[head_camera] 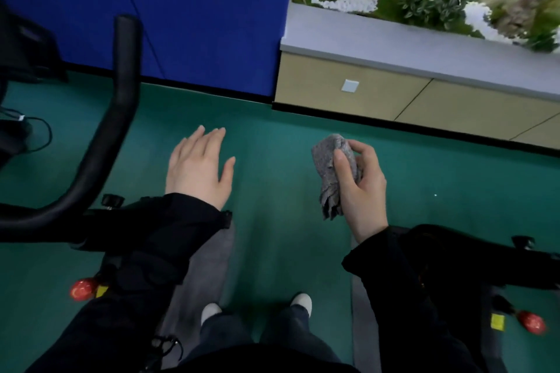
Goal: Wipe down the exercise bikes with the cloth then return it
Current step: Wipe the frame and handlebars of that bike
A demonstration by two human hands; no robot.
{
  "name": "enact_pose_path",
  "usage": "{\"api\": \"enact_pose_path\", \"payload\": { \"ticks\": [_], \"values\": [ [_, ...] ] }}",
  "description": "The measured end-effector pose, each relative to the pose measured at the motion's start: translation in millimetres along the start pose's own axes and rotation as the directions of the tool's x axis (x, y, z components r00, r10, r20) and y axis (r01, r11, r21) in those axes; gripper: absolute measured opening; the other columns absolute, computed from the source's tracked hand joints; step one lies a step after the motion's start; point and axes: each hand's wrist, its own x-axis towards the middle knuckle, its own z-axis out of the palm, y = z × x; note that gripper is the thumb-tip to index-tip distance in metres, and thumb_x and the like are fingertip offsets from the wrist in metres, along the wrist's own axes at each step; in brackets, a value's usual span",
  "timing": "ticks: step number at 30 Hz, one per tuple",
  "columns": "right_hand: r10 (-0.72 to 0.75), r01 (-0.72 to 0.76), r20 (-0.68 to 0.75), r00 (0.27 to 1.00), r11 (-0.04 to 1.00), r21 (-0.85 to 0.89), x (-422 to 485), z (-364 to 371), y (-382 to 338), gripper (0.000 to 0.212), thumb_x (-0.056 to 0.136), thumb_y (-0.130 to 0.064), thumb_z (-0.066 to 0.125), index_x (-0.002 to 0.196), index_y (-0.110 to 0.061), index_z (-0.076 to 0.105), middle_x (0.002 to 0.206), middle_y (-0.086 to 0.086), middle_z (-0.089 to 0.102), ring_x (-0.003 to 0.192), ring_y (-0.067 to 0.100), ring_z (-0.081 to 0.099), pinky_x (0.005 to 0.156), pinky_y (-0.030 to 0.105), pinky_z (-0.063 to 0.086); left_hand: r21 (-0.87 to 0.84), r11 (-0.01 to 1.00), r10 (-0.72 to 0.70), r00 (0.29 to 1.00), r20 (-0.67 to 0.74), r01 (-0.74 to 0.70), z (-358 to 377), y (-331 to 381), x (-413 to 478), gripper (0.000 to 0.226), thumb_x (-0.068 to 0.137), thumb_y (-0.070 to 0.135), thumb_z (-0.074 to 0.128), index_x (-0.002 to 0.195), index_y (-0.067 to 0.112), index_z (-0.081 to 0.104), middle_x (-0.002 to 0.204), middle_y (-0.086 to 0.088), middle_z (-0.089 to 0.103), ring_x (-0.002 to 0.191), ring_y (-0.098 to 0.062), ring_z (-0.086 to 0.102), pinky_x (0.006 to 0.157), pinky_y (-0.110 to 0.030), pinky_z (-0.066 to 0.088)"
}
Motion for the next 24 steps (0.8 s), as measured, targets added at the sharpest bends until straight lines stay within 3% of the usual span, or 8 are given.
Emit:
{"api": "enact_pose_path", "payload": {
  "ticks": [4,7,12,15,19,24],
  "values": [
    [0.031,-0.033,-0.050,0.998,0.999,-0.033,11.5,-55.4,31.1,0.012,0.094,-0.027,0.058,0.105,-0.022,0.057,0.080,-0.018,0.060,0.071,0.002,0.056,0.069,0.023,0.045,0.074,0.996,0.022,0.963,0.267,-0.043,44.7,51.7,4.1,0.044,0.093,0.029,0.052,0.132,0.009,0.050,0.135,-0.014,0.053,0.134,-0.026,0.039,0.107,-0.041,0.028],
    [0.042,-0.045,-0.069,0.997,0.998,-0.049,17.2,-94.4,54.1,0.010,0.094,-0.025,0.059,0.104,-0.021,0.057,0.078,-0.018,0.060,0.069,-0.010,0.055,0.065,0.014,0.042,0.132,0.987,0.035,0.914,0.404,-0.096,81.2,86.7,4.9,0.047,0.095,0.038,0.045,0.137,0.016,0.044,0.140,-0.007,0.049,0.137,-0.019,0.034,0.108,-0.035,0.026],
    [0.091,-0.100,-0.137,0.986,0.993,-0.058,19.5,-153.6,90.9,0.013,0.094,-0.024,0.059,0.105,-0.017,0.058,0.080,-0.019,0.059,0.070,-0.014,0.054,0.065,0.007,0.040,0.131,0.974,0.102,0.871,0.480,-0.187,127.0,141.7,-3.9,0.050,0.095,0.042,0.043,0.139,0.019,0.039,0.145,0.000,0.043,0.138,-0.016,0.031,0.109,-0.033,0.024],
    [0.118,-0.125,-0.160,0.980,0.991,-0.038,22.7,-177.7,105.8,0.017,0.095,-0.024,0.057,0.109,-0.014,0.058,0.086,-0.020,0.060,0.075,-0.008,0.056,0.071,0.013,0.043,0.122,0.967,0.131,0.851,0.508,-0.222,141.9,160.8,-6.8,0.053,0.095,0.044,0.041,0.142,0.020,0.035,0.151,0.003,0.034,0.141,-0.014,0.023,0.112,-0.031,0.018],
    [0.144,-0.147,-0.139,0.980,0.989,-0.010,41.1,-186.0,117.6,0.015,0.095,-0.020,0.057,0.108,-0.013,0.058,0.086,-0.020,0.059,0.075,-0.014,0.055,0.069,0.010,0.042,0.166,0.956,0.118,0.834,0.539,-0.242,151.7,167.5,1.6,0.058,0.095,0.050,0.037,0.145,0.022,0.028,0.154,0.006,0.024,0.145,-0.011,0.008,0.115,-0.030,0.003],
    [0.144,-0.145,-0.040,0.989,0.989,-0.025,70.7,-167.8,116.8,0.008,0.095,-0.021,0.057,0.103,-0.021,0.055,0.087,-0.021,0.058,0.074,-0.012,0.054,0.066,0.001,0.038,0.198,0.963,0.053,0.845,0.531,-0.185,157.4,154.2,29.7,0.058,0.095,0.049,0.038,0.145,0.021,0.027,0.154,0.005,0.024,0.144,-0.011,0.010,0.115,-0.031,0.005]
  ]
}}
